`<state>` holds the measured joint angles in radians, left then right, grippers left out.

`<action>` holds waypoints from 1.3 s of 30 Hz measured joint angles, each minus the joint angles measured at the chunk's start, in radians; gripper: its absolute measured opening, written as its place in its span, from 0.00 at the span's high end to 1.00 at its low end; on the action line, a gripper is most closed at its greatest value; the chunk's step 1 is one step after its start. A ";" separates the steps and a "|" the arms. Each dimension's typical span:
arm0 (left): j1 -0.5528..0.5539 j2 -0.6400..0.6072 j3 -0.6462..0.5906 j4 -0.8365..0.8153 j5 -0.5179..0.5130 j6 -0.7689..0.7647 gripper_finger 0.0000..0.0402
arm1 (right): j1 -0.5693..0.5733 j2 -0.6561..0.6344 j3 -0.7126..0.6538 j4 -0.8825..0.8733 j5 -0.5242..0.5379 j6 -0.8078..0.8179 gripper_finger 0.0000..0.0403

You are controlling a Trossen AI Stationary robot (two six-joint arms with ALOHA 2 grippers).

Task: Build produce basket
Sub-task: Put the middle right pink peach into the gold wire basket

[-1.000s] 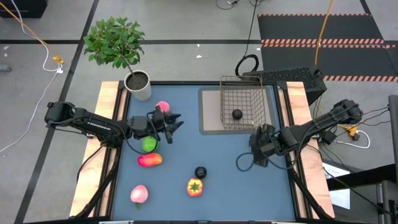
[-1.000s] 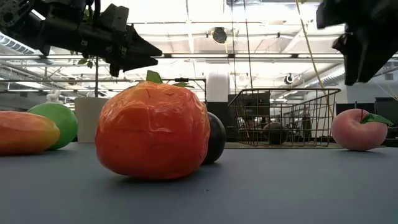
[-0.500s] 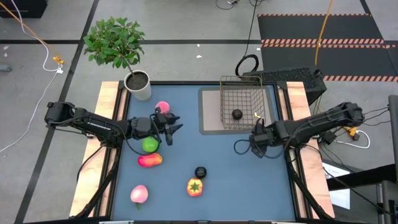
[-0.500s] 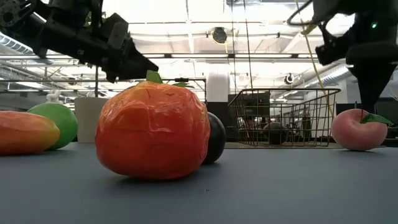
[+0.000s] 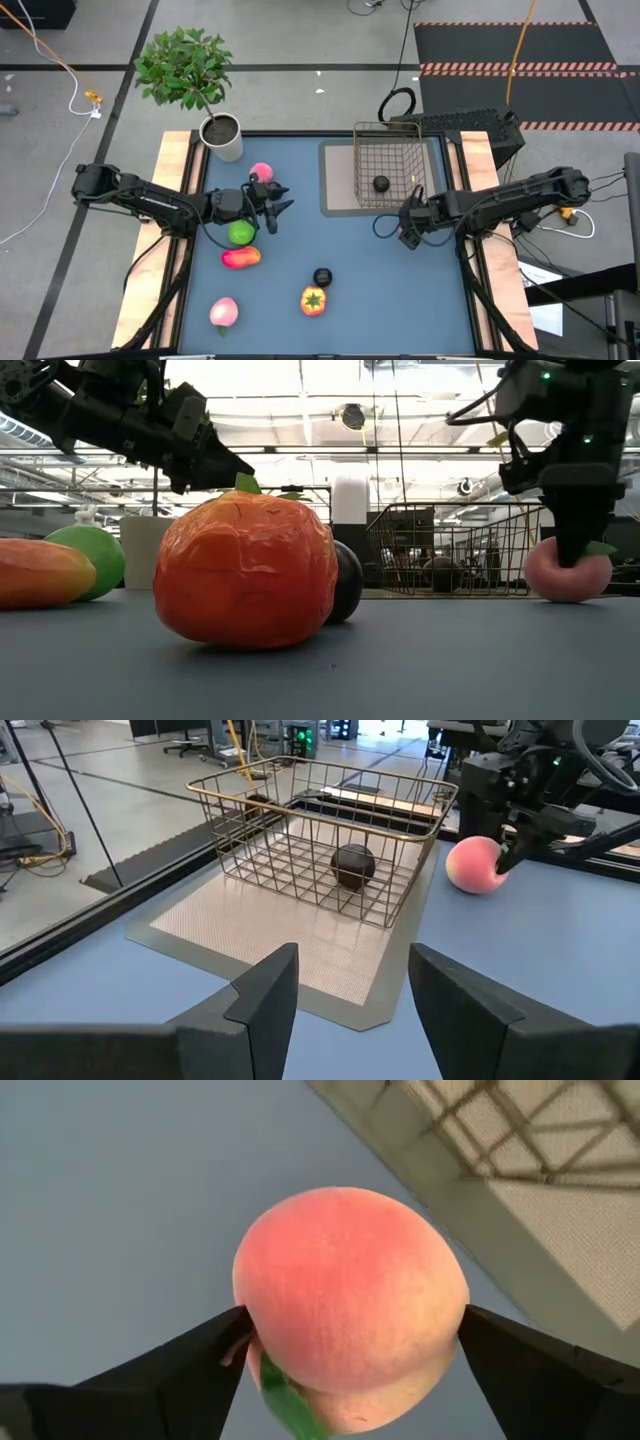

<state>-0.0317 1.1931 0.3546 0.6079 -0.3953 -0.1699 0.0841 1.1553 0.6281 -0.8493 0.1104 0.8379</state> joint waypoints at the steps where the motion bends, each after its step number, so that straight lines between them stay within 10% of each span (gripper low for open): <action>1: 0.000 0.000 0.000 0.002 0.000 0.000 0.52 | 0.000 -0.001 0.000 0.001 0.000 -0.011 0.13; 14: -0.005 0.000 0.000 -0.005 0.001 -0.017 0.52 | 0.001 -0.052 -0.004 0.030 -0.015 -0.027 0.36; 30: -0.025 0.000 0.000 -0.006 0.001 -0.018 0.52 | 0.063 -0.180 0.166 0.130 -0.112 -0.037 0.37; 35: -0.025 0.000 0.000 -0.005 0.001 -0.020 0.52 | 0.091 -0.146 0.306 0.241 0.037 -0.236 0.37; 39: -0.025 0.000 0.000 0.006 0.001 -0.020 0.52 | 0.054 -0.112 0.407 0.229 0.353 -0.438 0.36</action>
<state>-0.0566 1.1931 0.3546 0.6143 -0.3943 -0.1896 0.1381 1.0428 1.0349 -0.6201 0.4635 0.3997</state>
